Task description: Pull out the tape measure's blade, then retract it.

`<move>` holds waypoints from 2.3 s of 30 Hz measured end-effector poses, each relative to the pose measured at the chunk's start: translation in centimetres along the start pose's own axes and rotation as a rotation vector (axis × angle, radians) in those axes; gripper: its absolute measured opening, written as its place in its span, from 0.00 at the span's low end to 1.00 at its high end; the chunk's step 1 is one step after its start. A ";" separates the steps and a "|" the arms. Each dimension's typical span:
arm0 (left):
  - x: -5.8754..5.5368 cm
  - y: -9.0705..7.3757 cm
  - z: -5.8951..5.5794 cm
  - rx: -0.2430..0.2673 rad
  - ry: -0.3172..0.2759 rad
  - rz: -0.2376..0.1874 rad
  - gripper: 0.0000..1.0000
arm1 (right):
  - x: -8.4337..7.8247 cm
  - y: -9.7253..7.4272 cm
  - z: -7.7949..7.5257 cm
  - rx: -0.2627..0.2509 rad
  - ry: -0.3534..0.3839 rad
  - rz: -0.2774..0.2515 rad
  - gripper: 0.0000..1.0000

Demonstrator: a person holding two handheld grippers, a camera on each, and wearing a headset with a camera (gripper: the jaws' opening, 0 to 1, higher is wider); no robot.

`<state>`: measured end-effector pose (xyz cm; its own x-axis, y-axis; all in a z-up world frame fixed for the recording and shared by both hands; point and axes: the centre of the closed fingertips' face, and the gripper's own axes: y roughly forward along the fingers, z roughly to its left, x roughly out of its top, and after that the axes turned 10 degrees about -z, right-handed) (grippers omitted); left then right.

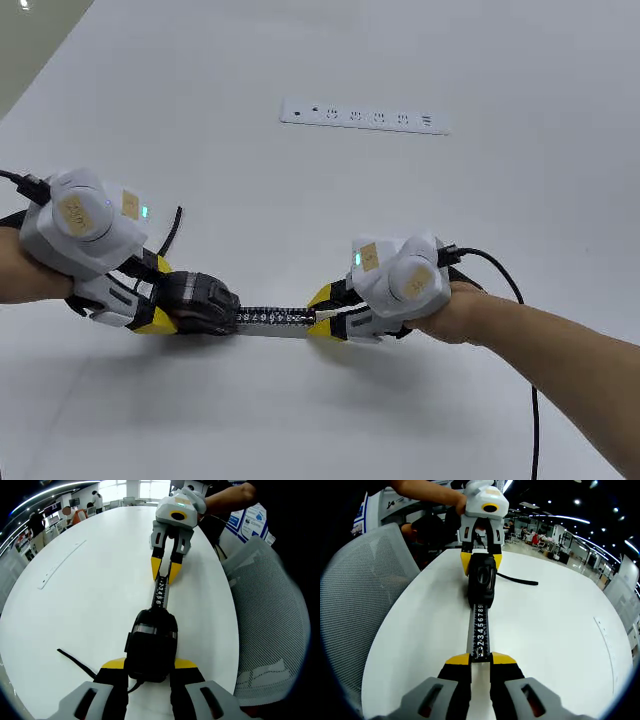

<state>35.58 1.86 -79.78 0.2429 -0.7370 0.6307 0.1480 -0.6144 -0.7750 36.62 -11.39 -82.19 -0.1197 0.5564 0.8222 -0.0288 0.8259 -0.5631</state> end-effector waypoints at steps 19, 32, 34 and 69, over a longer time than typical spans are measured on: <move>0.0 0.0 -0.1 -0.001 0.005 0.005 0.29 | -2.4 -2.8 0.0 -0.007 0.013 0.033 0.11; 0.1 0.2 -0.1 -0.007 0.003 0.013 0.29 | -3.7 -4.8 0.3 -0.011 0.029 0.039 0.11; 0.1 0.2 -0.1 -0.008 0.003 0.016 0.29 | -3.9 -5.1 0.3 -0.014 0.030 0.040 0.11; 0.1 0.3 0.0 -0.025 0.012 0.036 0.29 | -8.4 -11.4 0.8 -0.054 0.080 0.108 0.11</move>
<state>35.59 1.62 -79.92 0.2359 -0.7621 0.6029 0.1156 -0.5940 -0.7961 37.14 -25.52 -82.76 -0.0392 0.6459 0.7624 0.0337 0.7634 -0.6450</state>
